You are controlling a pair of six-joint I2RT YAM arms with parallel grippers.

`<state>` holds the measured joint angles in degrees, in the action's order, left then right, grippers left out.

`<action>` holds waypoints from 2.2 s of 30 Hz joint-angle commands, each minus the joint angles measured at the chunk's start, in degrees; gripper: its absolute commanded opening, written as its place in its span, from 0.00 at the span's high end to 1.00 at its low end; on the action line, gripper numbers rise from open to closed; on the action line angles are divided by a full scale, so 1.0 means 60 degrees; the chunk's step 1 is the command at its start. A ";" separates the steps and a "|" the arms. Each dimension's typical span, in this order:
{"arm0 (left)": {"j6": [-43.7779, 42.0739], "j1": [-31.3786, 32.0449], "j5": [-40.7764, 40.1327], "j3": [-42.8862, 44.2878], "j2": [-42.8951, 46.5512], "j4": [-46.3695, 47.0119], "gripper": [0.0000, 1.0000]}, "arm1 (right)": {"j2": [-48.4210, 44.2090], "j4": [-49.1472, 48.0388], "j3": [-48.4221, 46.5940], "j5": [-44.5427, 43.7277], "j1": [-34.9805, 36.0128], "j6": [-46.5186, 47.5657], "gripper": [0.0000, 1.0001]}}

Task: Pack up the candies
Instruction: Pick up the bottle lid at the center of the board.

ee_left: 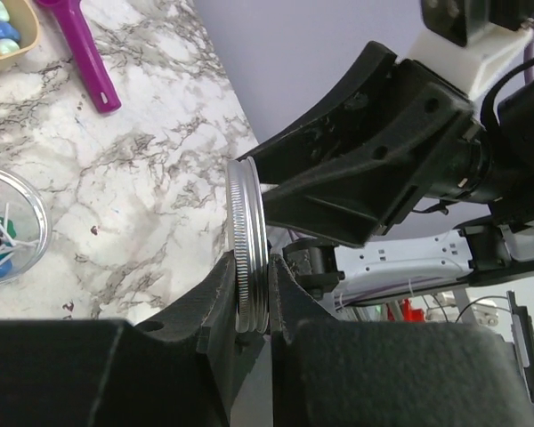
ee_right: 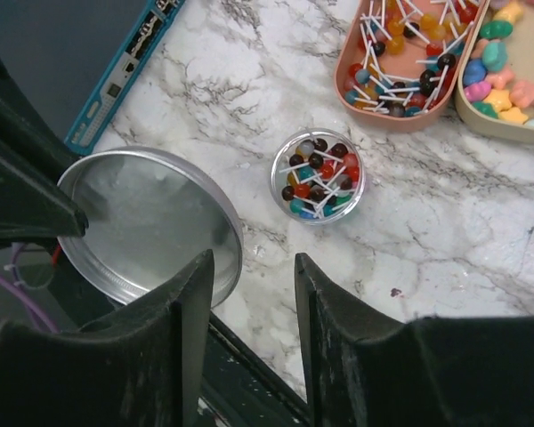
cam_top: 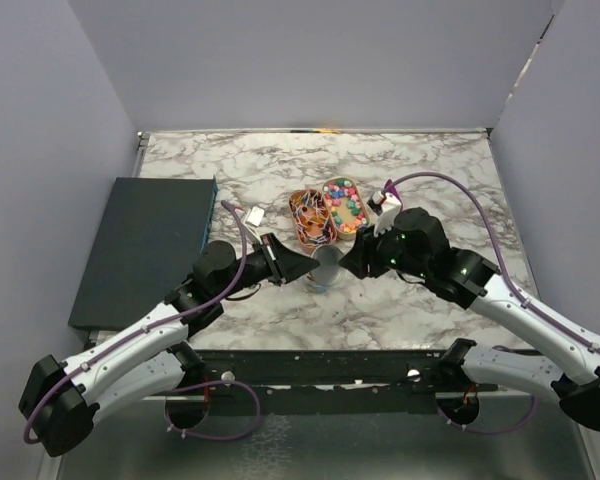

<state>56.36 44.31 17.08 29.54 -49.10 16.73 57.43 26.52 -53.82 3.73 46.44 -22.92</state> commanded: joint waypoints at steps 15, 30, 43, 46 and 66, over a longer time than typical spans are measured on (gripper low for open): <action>0.3437 -0.2029 0.1116 -0.0796 -0.0425 0.0893 1.00 | -0.1454 -0.2664 0.1028 0.2806 0.0596 0.6066 0.44; 0.6512 -0.2332 0.1473 -0.1755 -0.0338 0.1345 1.00 | -0.0148 -0.4338 0.1711 -0.1730 0.3924 1.1299 0.44; 0.6984 -0.2332 0.1509 -0.1862 -0.0267 0.1528 1.00 | 0.0609 -0.5890 0.2782 -0.4406 0.5386 1.3012 0.50; 0.6982 -0.2332 0.1535 -0.1822 -0.0254 0.1533 1.00 | 0.0634 -0.6612 0.3128 -0.4982 0.5558 1.3349 0.54; 0.7057 -0.2332 0.1584 -0.1902 -0.0213 0.1606 1.00 | 0.0878 -0.8899 0.3849 -0.6375 0.5860 1.4432 0.94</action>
<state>98.17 30.70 25.54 18.92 -51.11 25.69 62.37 -21.50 -31.48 -31.46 80.97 62.81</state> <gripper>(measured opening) 0.169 0.113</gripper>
